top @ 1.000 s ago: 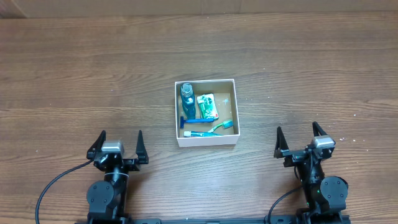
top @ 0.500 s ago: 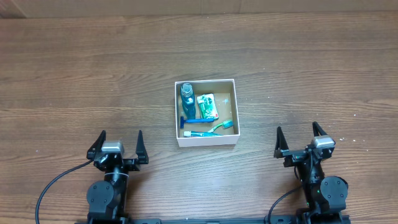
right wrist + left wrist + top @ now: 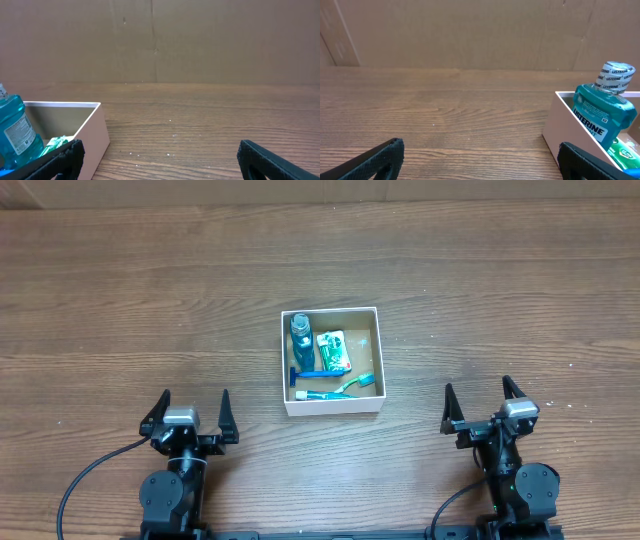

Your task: Pack container

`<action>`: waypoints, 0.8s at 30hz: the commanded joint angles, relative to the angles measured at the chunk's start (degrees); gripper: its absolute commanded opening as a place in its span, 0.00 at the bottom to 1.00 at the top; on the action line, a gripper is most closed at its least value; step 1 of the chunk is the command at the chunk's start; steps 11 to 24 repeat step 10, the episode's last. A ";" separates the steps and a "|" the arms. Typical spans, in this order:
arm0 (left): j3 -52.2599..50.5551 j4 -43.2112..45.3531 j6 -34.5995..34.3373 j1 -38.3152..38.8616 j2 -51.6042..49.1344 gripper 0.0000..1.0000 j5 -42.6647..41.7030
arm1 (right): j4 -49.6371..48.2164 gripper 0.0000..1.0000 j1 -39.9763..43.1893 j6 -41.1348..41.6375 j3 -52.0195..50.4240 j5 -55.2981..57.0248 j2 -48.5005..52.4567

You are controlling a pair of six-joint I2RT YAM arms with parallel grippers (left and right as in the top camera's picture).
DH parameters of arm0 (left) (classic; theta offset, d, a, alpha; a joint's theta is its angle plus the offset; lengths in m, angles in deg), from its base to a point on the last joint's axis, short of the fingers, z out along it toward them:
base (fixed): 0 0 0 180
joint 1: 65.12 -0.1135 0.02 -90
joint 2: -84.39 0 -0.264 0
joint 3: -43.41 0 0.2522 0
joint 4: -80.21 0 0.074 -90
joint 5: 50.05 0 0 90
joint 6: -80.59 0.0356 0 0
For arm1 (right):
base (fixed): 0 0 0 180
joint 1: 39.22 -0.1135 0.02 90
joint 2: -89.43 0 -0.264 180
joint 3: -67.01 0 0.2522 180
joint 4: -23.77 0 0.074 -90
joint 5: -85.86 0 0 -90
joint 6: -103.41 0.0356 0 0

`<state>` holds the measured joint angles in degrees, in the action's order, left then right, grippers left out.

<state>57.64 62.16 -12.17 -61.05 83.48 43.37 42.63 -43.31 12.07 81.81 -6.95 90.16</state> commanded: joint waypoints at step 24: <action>-0.20 0.13 1.07 -0.33 0.66 1.00 -0.68 | -0.52 1.00 0.44 -0.17 -0.57 -0.31 -0.57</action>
